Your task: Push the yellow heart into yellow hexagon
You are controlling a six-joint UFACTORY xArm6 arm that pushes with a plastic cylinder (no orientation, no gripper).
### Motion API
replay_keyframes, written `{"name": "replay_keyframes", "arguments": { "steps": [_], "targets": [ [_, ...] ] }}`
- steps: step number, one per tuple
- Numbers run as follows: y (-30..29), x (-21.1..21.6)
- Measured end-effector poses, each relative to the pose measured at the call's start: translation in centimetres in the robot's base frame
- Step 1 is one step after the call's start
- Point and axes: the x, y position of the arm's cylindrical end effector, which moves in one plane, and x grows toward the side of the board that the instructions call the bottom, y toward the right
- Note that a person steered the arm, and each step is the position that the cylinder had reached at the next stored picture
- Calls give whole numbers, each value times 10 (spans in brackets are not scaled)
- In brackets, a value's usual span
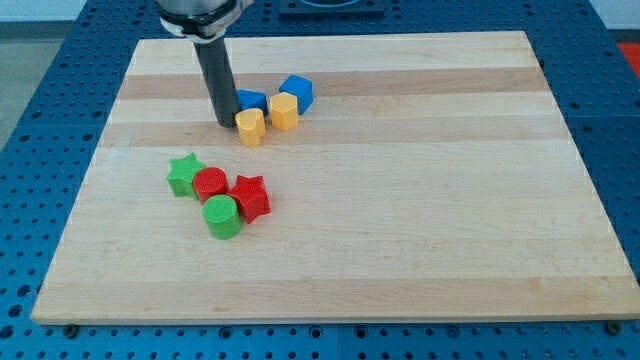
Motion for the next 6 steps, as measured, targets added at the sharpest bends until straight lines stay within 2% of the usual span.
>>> {"name": "replay_keyframes", "arguments": {
  "steps": [1, 2, 3, 4, 6],
  "targets": [
    [-14, 0],
    [-40, 19],
    [2, 43],
    [37, 43],
    [25, 36]
  ]
}}
